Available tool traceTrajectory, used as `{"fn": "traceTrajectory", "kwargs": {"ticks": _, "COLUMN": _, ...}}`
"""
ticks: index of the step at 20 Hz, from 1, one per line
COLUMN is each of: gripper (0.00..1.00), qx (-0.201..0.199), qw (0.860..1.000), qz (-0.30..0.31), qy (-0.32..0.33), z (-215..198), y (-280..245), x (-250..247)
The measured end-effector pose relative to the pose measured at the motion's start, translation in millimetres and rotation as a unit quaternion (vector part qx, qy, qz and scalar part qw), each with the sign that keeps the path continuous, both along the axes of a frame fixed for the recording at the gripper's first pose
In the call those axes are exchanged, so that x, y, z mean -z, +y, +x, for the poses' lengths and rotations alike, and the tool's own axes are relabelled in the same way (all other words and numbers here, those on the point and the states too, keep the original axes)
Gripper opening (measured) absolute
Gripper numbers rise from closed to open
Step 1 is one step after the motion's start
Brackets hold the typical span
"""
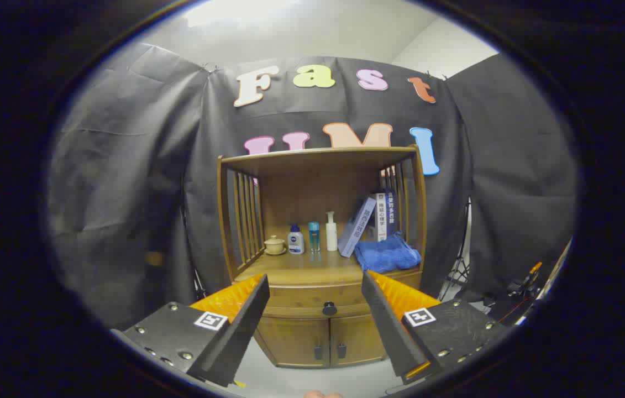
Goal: Pull open the drawer, take out the items inside it, and place them on the countertop above the cabinet.
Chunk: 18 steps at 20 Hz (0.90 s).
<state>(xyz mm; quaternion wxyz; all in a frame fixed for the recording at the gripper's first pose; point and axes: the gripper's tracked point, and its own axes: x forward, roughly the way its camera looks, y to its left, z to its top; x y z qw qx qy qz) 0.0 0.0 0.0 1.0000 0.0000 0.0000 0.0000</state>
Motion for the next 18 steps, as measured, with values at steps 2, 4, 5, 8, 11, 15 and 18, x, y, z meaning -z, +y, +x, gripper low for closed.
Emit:
{"fn": "traceTrajectory", "kwargs": {"ticks": 2, "gripper": 1.0, "qx": -0.008, "qw": 1.0, "qz": 0.011, "qy": 0.0, "z": -1.9, "y": 6.2, "x": -0.6}}
{"fn": "traceTrajectory", "kwargs": {"ticks": 4, "gripper": 1.0, "qx": -0.009, "qw": 1.0, "qz": 0.005, "qy": -0.006, "z": -3.5, "y": 8.4, "x": -3.2}}
{"fn": "traceTrajectory", "kwargs": {"ticks": 5, "gripper": 1.0, "qx": -0.01, "qw": 1.0, "qz": 0.002, "qy": -0.006, "z": -3.4, "y": 9.2, "x": -3.0}}
{"fn": "traceTrajectory", "kwargs": {"ticks": 8, "gripper": 1.0, "qx": -0.012, "qw": 1.0, "qz": -0.003, "qy": -0.007, "z": -4.0, "y": 12.1, "x": -0.4}}
{"fn": "traceTrajectory", "kwargs": {"ticks": 11, "gripper": 1.0, "qx": -0.013, "qw": 1.0, "qz": -0.003, "qy": -0.007, "z": -3.3, "y": 12.0, "x": 0.1}}
{"fn": "traceTrajectory", "kwargs": {"ticks": 15, "gripper": 1.0, "qx": -0.008, "qw": 1.0, "qz": -0.001, "qy": -0.007, "z": -3.3, "y": 7.7, "x": 0.5}}
{"fn": "traceTrajectory", "kwargs": {"ticks": 18, "gripper": 1.0, "qx": -0.005, "qw": 1.0, "qz": 0.003, "qy": -0.007, "z": -1.1, "y": 4.0, "x": 2.8}}
